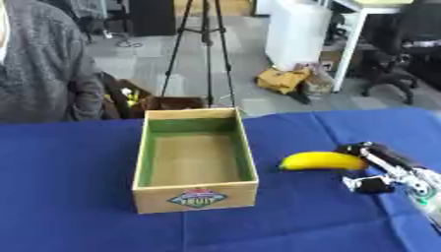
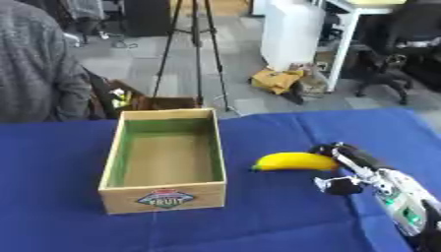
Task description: Pick up objects on the table and place them in the box.
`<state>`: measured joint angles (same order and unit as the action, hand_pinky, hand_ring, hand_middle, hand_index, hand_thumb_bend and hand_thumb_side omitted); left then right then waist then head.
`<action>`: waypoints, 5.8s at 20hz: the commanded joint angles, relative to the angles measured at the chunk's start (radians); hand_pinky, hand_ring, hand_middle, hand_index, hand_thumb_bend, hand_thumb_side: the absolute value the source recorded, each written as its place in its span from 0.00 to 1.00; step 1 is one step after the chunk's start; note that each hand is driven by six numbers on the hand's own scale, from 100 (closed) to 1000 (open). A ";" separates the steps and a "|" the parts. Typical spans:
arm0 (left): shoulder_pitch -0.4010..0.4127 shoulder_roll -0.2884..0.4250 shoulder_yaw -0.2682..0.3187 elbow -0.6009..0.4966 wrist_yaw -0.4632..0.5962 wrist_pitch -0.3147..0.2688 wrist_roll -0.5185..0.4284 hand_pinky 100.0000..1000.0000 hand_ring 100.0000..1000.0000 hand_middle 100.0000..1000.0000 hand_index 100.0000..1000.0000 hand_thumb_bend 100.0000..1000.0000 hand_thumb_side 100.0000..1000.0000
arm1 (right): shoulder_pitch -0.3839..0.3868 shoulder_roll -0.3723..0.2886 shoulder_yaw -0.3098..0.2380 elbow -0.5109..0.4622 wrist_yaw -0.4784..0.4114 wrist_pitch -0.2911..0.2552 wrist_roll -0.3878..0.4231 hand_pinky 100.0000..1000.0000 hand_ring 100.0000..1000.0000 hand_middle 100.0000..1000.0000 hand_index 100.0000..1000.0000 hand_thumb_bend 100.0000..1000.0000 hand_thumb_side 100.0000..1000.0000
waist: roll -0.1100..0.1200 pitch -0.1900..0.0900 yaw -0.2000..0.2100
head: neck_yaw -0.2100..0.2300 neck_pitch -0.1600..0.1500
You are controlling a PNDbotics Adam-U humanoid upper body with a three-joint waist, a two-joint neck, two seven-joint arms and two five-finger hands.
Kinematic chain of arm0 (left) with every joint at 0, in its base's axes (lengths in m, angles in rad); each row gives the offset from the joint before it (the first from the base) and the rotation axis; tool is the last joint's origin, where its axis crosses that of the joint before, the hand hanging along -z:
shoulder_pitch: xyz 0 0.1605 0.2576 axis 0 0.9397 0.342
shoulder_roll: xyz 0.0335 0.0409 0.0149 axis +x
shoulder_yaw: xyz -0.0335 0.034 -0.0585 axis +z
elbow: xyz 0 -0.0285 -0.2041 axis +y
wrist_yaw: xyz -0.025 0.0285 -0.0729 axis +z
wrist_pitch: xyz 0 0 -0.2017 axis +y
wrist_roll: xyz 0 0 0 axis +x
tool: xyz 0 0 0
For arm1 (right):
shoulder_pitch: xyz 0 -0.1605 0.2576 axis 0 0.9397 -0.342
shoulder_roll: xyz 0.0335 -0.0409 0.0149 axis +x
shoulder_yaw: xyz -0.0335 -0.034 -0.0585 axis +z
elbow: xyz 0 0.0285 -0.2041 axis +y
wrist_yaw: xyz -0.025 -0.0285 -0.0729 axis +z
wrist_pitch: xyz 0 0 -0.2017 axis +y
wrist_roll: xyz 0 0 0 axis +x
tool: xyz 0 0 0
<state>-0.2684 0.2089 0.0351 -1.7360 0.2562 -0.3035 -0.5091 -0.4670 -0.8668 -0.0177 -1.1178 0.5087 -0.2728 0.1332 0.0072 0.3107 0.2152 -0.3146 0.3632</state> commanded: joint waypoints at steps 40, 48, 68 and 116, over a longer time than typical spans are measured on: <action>-0.008 0.009 0.001 -0.019 0.004 -0.001 0.003 0.69 0.47 0.44 0.70 0.18 0.97 | -0.017 -0.022 0.003 -0.003 0.044 -0.017 0.031 0.66 0.75 0.61 0.84 0.00 0.27 | 0.001 -0.018 -0.004 | -0.005 -0.011; -0.009 0.009 0.001 -0.019 0.005 0.000 0.003 0.69 0.47 0.44 0.70 0.18 0.97 | -0.016 -0.022 0.003 -0.002 0.051 -0.012 0.023 0.65 0.73 0.59 0.84 0.00 0.20 | 0.000 -0.018 -0.004 | -0.005 -0.012; -0.009 0.010 0.001 -0.020 0.005 0.002 0.005 0.69 0.47 0.44 0.70 0.18 0.96 | -0.013 -0.023 -0.002 -0.017 0.030 0.012 -0.030 0.56 0.54 0.47 0.78 0.00 0.02 | -0.003 -0.020 -0.011 | -0.006 -0.014; -0.001 0.020 -0.012 -0.013 0.017 0.036 -0.002 0.68 0.47 0.44 0.70 0.19 0.95 | -0.245 -0.002 0.051 -0.278 -0.364 0.080 0.039 0.55 0.49 0.45 0.73 0.00 0.01 | -0.059 -0.097 0.013 | -0.020 -0.013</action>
<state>-0.2627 0.2110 0.0294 -1.7359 0.2643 -0.2677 -0.5062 -0.6917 -0.8513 0.0350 -1.3767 0.1603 -0.1935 0.1606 -0.0540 0.2341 0.2299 -0.3302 0.3582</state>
